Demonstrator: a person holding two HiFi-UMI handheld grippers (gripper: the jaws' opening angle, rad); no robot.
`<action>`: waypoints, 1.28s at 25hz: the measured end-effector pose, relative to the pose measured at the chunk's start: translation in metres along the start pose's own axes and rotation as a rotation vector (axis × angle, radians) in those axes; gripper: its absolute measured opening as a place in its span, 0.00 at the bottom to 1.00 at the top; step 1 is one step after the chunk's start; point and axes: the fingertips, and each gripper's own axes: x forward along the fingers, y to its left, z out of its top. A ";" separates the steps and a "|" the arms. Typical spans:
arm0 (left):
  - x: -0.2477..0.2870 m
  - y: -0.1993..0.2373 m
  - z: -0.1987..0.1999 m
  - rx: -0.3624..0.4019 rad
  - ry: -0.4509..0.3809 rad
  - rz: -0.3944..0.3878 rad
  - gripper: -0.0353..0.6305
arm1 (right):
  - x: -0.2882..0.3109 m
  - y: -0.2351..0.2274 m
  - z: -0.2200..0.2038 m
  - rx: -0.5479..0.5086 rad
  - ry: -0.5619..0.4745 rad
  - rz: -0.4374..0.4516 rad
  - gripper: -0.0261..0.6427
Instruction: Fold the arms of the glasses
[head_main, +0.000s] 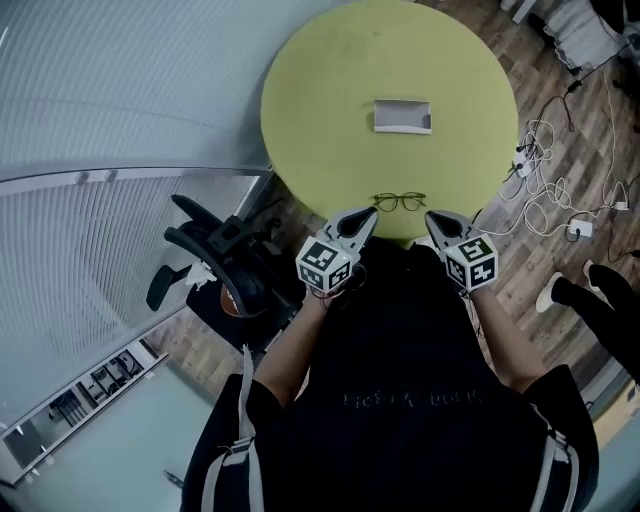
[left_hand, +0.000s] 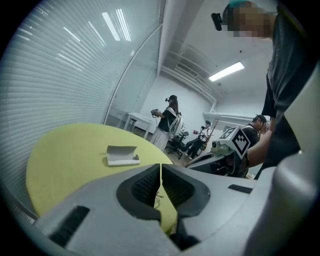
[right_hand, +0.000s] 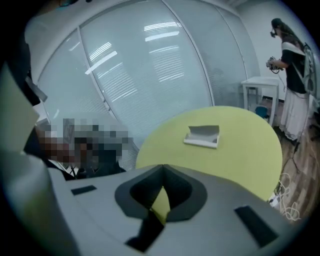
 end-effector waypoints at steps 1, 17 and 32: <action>-0.003 -0.005 0.009 0.029 -0.016 -0.009 0.09 | -0.006 0.005 0.008 -0.010 -0.025 0.003 0.08; -0.029 -0.057 0.094 0.230 -0.206 -0.098 0.09 | -0.081 0.056 0.093 -0.075 -0.293 0.056 0.08; -0.027 -0.056 0.100 0.251 -0.197 -0.079 0.09 | -0.095 0.069 0.113 -0.157 -0.338 0.090 0.08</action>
